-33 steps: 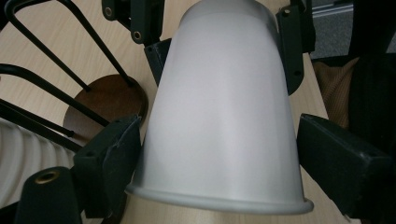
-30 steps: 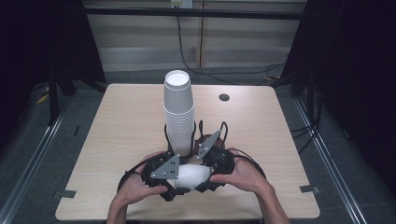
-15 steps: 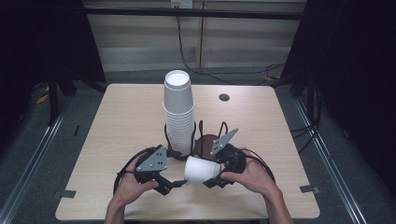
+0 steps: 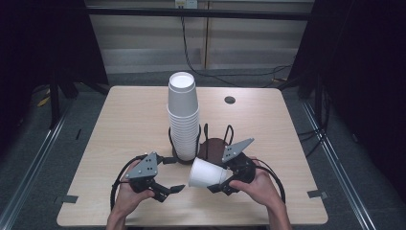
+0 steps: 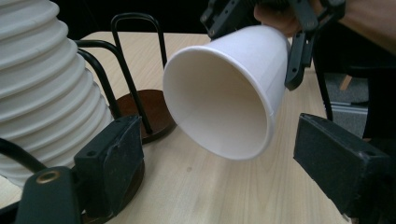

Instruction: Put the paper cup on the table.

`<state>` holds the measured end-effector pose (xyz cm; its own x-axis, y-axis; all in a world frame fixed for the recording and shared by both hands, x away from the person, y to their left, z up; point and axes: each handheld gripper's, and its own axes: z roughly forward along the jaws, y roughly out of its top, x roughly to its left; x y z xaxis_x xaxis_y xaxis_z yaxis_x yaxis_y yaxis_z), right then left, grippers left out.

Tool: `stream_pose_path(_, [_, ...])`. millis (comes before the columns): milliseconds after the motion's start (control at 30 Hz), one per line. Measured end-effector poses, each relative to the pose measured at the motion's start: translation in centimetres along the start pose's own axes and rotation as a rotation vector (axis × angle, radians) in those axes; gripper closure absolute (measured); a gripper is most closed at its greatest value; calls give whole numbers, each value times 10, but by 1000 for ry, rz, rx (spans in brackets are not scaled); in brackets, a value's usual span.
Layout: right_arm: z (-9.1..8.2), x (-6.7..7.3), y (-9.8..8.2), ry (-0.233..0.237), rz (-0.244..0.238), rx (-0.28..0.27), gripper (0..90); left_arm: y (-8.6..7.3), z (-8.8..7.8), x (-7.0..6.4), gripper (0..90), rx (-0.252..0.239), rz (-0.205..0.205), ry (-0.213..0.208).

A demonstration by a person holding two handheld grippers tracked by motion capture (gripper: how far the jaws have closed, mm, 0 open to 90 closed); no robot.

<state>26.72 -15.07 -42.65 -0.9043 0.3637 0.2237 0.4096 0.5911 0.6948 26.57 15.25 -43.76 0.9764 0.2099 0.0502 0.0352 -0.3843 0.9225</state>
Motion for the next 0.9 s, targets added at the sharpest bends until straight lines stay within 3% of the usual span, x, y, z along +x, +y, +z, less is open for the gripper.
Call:
stream_pose_path(100, [1,0,-2,4,0,-23,236,-3,-2,-2,156,-19,-9,12])
stream_pose_path(233, [3,-1,-7,16,8,-94,234,-6,1,-1,156,-21,-33,-12])
stream_pose_path(300, [3,-1,-9,14,10,-103,234,-6,1,-1,157,-22,-31,-5])
stream_pose_path(500, [2,0,-13,35,0,-201,234,-9,-1,-2,156,-46,-39,-1])
stream_pose_path(900, [9,-2,-25,58,-3,-302,233,-18,1,-5,155,-68,-61,-12])
